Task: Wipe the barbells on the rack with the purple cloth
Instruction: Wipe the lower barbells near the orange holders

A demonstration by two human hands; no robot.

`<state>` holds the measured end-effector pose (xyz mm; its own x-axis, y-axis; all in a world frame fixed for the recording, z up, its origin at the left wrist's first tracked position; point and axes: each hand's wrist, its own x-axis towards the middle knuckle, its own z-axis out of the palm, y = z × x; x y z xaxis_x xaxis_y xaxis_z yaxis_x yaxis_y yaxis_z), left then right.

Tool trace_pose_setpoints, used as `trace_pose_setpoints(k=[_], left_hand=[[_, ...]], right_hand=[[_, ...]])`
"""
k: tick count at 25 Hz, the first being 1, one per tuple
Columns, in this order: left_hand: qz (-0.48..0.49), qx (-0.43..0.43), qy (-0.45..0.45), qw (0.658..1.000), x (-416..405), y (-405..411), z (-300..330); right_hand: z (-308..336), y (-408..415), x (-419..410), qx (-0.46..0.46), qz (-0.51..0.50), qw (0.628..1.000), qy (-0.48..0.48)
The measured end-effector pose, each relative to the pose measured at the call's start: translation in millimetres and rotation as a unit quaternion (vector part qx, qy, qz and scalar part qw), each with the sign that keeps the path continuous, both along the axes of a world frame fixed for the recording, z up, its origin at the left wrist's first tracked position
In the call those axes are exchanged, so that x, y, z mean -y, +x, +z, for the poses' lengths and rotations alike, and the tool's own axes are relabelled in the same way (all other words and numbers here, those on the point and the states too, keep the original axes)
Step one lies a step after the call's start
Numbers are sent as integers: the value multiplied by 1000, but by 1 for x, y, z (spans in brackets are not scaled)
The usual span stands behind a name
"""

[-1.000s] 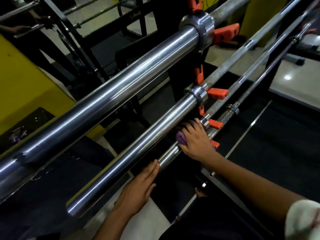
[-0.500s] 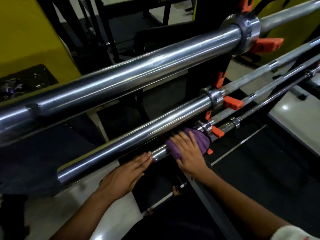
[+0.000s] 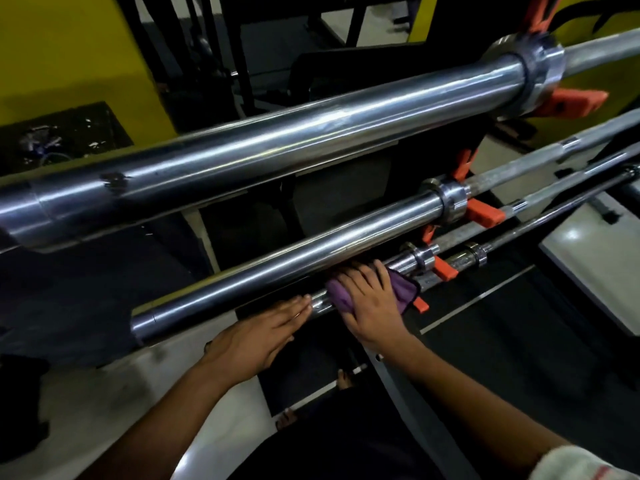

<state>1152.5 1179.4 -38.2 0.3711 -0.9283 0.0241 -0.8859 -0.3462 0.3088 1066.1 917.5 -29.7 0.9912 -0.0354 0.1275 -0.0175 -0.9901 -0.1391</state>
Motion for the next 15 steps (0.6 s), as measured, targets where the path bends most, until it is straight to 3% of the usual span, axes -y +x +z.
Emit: trace_pose_setpoints(k=[2, 6, 10, 12, 15], left_hand=[[-10, -10, -13, 1000, 0, 1, 0], [-13, 18, -2, 1000, 2, 1, 2], [-18, 1, 5, 1000, 1, 0, 1], [-18, -1, 3, 1000, 1, 1, 7], [22, -11, -42, 999, -7, -8, 27]], right_hand=[[-4, -14, 36, 41, -2, 999, -10], [16, 38, 58, 7, -187, 982, 12], [19, 56, 9, -69, -85, 994, -17], [18, 32, 0, -35, -53, 997, 46], [26, 0, 9, 37, -104, 983, 147]])
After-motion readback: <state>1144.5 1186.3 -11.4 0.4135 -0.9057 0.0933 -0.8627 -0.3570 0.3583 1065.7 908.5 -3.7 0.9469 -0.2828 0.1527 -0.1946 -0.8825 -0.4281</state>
